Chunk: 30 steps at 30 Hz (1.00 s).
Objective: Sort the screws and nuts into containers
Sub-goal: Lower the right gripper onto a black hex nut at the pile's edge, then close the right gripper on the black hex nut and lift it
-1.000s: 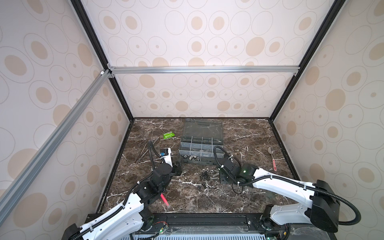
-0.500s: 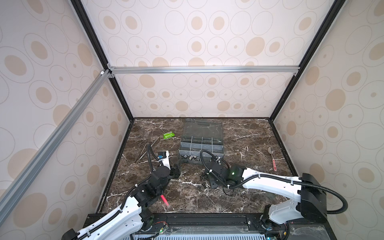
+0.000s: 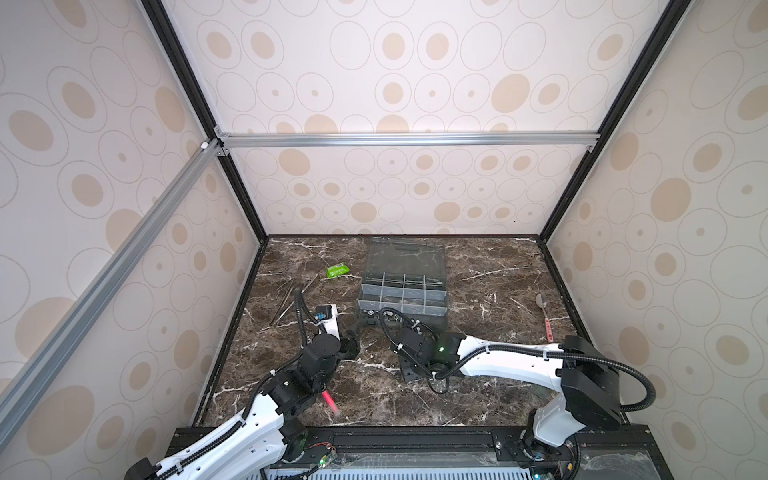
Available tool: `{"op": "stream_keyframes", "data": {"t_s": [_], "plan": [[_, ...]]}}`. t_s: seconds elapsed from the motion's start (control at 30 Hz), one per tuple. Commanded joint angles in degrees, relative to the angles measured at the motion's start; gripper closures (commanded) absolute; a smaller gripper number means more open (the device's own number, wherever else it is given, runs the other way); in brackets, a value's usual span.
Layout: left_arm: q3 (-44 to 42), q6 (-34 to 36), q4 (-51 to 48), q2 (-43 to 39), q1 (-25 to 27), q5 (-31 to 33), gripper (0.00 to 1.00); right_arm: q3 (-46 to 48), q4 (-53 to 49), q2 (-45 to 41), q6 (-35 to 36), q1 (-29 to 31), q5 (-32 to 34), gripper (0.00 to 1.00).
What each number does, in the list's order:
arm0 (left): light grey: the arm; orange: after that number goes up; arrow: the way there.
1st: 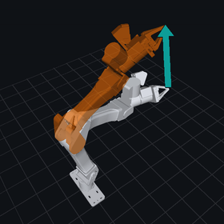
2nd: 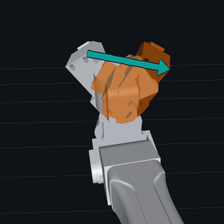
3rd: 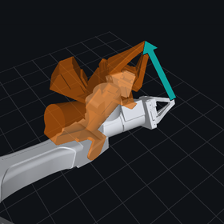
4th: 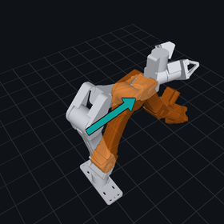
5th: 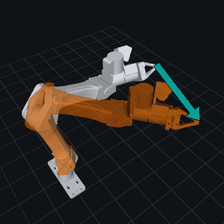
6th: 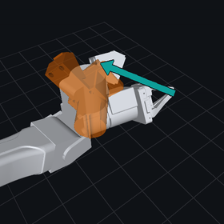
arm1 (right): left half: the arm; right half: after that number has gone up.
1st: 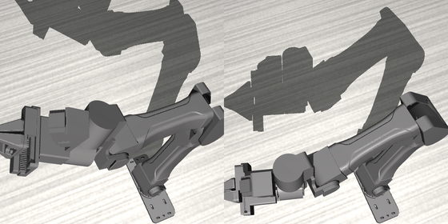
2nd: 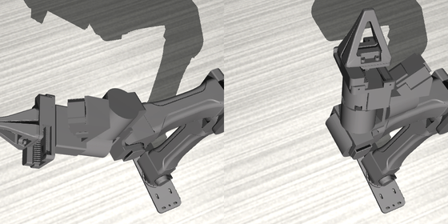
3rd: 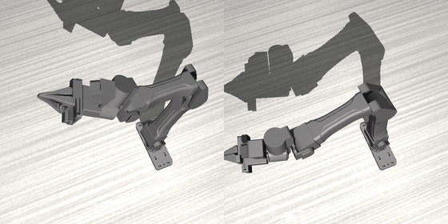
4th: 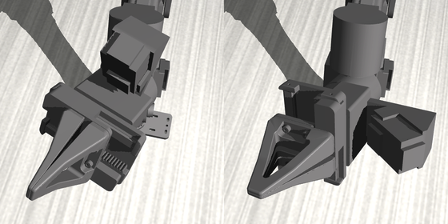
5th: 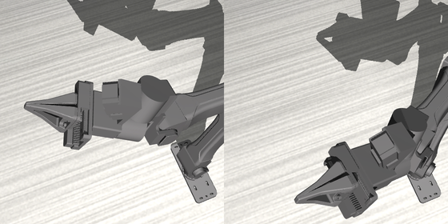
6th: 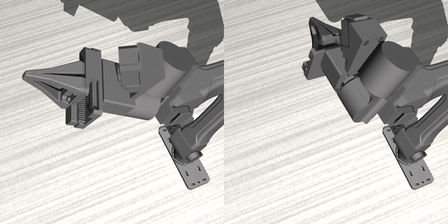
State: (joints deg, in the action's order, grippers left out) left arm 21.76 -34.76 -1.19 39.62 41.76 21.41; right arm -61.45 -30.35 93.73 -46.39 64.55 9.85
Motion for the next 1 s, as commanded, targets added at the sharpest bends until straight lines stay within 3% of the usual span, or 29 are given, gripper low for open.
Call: {"op": "stream_keyframes", "data": {"t_s": [0.0,0.5,0.97], "plan": [[0.93,-2.49,-2.19,-1.18,-0.66,1.62,0.36,-2.24,1.31,2.55,0.22,1.05,-1.86,0.50],[-0.58,-5.90,-8.42,-5.67,-0.95,4.23,0.35,-4.26,1.74,8.42,3.63,1.11,-6.31,0.53],[-2.56,-7.25,-6.90,-6.44,-1.05,3.18,0.35,-6.38,-0.77,11.33,0.88,1.15,-2.73,0.55]]}}
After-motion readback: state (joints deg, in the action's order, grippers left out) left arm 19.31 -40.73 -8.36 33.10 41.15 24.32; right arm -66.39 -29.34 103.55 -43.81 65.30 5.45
